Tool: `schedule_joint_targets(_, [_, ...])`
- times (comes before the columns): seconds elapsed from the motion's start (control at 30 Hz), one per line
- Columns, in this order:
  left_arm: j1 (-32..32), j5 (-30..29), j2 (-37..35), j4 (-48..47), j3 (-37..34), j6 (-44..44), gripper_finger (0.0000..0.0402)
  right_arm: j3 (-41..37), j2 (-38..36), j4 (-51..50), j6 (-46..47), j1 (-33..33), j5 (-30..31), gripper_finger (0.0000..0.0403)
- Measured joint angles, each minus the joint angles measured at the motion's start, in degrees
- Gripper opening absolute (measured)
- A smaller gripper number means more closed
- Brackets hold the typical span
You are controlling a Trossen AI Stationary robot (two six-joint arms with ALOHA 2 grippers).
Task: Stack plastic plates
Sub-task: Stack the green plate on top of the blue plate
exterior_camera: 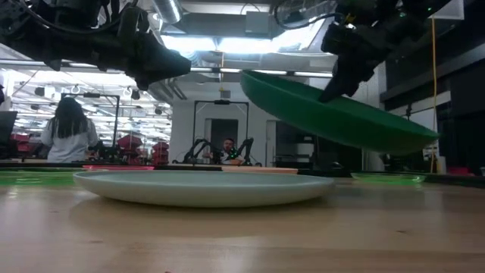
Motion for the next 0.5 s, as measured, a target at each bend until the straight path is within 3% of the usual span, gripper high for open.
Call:
schedule_joint_targets(0.3, [0.0,0.0,0.0,0.7,0.0,0.0,0.0101,-0.1,6.8,10.4,10.6,0.1,-3.9,0.0001])
schedule_joint_targets(0.5, [0.0,0.0,0.0,0.8,0.0,0.0,0.0101,-0.2,14.4,18.1,12.4,2.3,-4.8,0.0001])
